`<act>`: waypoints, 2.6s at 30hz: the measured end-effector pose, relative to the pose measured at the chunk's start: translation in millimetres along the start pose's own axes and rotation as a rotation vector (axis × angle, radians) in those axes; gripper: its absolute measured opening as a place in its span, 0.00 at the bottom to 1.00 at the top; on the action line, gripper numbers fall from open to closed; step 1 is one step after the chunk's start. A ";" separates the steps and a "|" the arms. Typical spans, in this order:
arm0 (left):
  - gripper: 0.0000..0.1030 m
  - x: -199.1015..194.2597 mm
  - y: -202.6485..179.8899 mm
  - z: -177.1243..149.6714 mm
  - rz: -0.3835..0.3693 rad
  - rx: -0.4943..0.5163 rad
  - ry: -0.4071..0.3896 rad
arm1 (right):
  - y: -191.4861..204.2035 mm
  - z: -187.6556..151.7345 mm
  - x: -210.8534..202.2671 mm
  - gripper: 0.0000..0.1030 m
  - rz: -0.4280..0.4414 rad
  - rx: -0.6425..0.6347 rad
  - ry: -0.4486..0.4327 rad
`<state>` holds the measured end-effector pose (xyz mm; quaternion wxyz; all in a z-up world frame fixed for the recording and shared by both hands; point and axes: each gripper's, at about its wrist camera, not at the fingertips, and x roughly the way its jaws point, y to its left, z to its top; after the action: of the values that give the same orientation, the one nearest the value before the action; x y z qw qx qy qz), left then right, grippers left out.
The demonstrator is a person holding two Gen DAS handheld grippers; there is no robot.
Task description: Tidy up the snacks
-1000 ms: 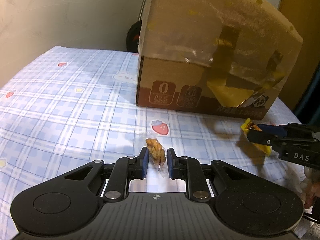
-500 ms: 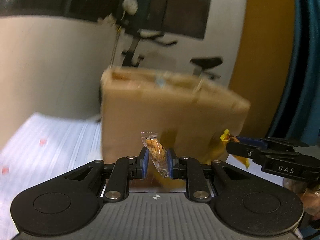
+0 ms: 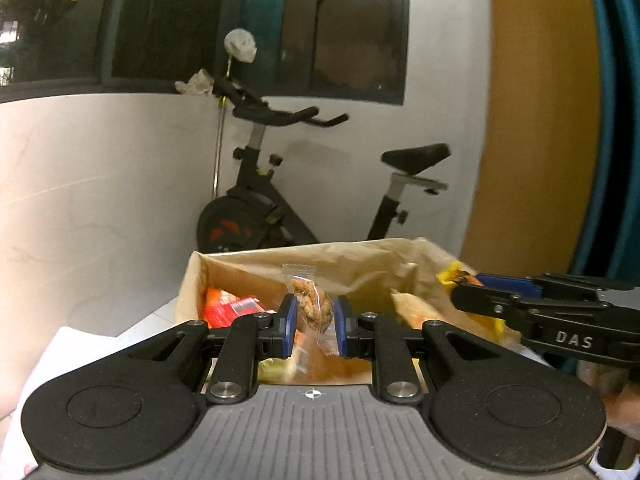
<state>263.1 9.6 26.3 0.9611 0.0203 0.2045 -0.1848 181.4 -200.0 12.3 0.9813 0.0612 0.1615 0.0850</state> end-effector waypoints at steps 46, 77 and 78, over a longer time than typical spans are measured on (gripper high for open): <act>0.91 -150.7 -12.9 6.6 0.163 -0.036 -0.051 | 71.1 34.2 -115.0 0.99 -0.179 -0.008 0.034; 0.91 -200.7 -35.9 -6.4 0.259 -0.005 -0.121 | 87.2 29.7 -172.8 0.99 -0.159 0.033 -0.011; 0.91 -200.6 -35.8 -6.8 0.260 -0.007 -0.121 | 87.3 29.8 -172.7 0.99 -0.158 0.032 -0.011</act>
<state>77.3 46.6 101.8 0.9875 0.0319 0.1427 -0.0590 17.1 -149.6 106.1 0.9847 0.0646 0.1617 0.0044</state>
